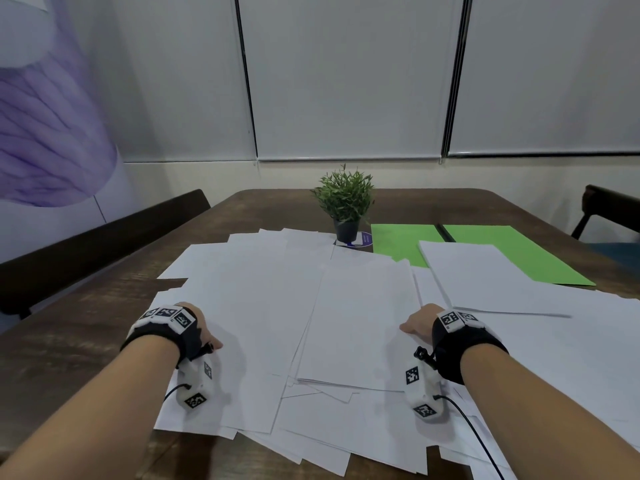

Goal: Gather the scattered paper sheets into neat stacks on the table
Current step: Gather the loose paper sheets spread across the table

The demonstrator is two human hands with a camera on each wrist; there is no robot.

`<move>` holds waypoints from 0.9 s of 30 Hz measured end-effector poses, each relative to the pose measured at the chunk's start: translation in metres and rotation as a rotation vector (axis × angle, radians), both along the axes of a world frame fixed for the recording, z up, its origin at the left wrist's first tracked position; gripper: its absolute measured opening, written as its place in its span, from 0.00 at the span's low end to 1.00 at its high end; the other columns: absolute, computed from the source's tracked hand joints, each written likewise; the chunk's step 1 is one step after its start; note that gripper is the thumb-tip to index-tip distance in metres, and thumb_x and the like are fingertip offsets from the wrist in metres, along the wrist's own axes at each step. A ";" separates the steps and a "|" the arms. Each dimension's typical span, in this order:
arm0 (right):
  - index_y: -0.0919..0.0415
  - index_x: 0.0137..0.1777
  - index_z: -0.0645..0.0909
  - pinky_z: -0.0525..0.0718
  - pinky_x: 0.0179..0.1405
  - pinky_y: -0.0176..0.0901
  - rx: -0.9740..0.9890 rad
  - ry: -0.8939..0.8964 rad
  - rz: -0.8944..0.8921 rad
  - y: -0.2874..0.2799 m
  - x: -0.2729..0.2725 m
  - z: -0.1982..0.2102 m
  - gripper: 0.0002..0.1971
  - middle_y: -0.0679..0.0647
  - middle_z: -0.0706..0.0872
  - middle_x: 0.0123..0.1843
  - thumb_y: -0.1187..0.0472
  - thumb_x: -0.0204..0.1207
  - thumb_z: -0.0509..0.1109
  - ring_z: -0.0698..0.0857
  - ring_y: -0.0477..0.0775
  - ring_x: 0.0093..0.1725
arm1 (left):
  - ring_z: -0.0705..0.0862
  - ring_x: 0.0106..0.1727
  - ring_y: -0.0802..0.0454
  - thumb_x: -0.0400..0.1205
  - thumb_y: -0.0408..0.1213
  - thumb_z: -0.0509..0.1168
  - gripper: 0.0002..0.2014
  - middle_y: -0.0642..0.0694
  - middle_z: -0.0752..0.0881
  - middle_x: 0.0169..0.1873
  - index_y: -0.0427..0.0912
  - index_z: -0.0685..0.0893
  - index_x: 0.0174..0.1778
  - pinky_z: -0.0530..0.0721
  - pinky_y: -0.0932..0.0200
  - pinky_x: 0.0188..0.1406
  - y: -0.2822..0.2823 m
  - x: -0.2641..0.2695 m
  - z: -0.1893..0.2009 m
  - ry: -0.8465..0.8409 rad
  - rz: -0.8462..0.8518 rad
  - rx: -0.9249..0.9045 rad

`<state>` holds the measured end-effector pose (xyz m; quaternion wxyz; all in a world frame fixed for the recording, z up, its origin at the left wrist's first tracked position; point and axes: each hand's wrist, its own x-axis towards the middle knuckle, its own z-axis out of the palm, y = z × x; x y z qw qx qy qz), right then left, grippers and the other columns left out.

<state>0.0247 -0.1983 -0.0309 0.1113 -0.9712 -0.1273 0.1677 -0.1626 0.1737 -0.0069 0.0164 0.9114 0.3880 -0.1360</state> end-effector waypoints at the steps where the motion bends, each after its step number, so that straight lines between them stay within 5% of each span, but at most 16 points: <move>1: 0.65 0.73 0.72 0.75 0.71 0.48 -0.024 -0.018 0.043 -0.001 -0.002 0.001 0.21 0.62 0.77 0.72 0.56 0.88 0.50 0.78 0.63 0.70 | 0.88 0.45 0.50 0.59 0.66 0.76 0.26 0.49 0.90 0.39 0.45 0.84 0.33 0.86 0.56 0.53 -0.001 -0.002 0.000 -0.013 0.005 -0.002; 7: 0.62 0.75 0.73 0.75 0.71 0.47 0.012 -0.031 0.028 0.000 0.001 0.000 0.23 0.60 0.77 0.73 0.52 0.88 0.48 0.78 0.61 0.71 | 0.88 0.41 0.51 0.60 0.67 0.75 0.25 0.51 0.89 0.35 0.47 0.86 0.32 0.85 0.59 0.50 0.002 -0.010 -0.006 -0.080 0.065 -0.127; 10: 0.65 0.75 0.71 0.74 0.71 0.47 0.049 -0.040 0.005 0.002 0.003 -0.002 0.23 0.62 0.77 0.74 0.53 0.89 0.48 0.77 0.62 0.72 | 0.88 0.48 0.47 0.68 0.61 0.75 0.26 0.46 0.90 0.43 0.41 0.87 0.49 0.83 0.60 0.49 0.006 -0.008 -0.007 -0.189 0.076 -0.210; 13: 0.65 0.76 0.70 0.73 0.73 0.47 0.058 -0.021 -0.016 0.003 0.004 -0.003 0.23 0.62 0.75 0.75 0.53 0.88 0.48 0.76 0.62 0.73 | 0.79 0.67 0.43 0.78 0.52 0.69 0.30 0.39 0.81 0.65 0.35 0.76 0.70 0.77 0.58 0.61 0.002 -0.007 0.001 -0.313 0.072 -0.167; 17: 0.73 0.76 0.68 0.74 0.71 0.47 -0.030 0.035 -0.022 0.004 0.004 -0.003 0.25 0.65 0.72 0.76 0.54 0.87 0.56 0.74 0.63 0.75 | 0.81 0.62 0.40 0.78 0.41 0.71 0.20 0.37 0.84 0.61 0.36 0.82 0.63 0.79 0.54 0.60 0.003 -0.005 0.024 -0.507 -0.007 -0.111; 19: 0.70 0.75 0.70 0.78 0.63 0.45 0.056 0.077 -0.102 0.003 0.005 -0.003 0.25 0.63 0.73 0.76 0.54 0.84 0.62 0.75 0.62 0.74 | 0.83 0.58 0.39 0.77 0.36 0.70 0.16 0.36 0.86 0.56 0.35 0.84 0.59 0.80 0.53 0.57 0.001 -0.004 0.039 -0.628 -0.012 -0.111; 21: 0.68 0.76 0.70 0.74 0.68 0.44 0.084 0.107 -0.138 0.001 0.004 -0.003 0.26 0.61 0.73 0.77 0.51 0.84 0.61 0.74 0.61 0.74 | 0.84 0.54 0.38 0.77 0.33 0.70 0.12 0.36 0.87 0.51 0.34 0.85 0.55 0.80 0.53 0.54 -0.003 -0.002 0.056 -0.761 -0.010 -0.159; 27: 0.67 0.76 0.70 0.73 0.71 0.50 0.564 0.230 -0.320 -0.005 0.029 -0.030 0.36 0.62 0.78 0.71 0.37 0.81 0.56 0.80 0.63 0.66 | 0.87 0.52 0.39 0.72 0.35 0.76 0.16 0.39 0.89 0.50 0.34 0.86 0.54 0.84 0.43 0.61 -0.011 0.014 0.071 -0.942 0.071 -0.505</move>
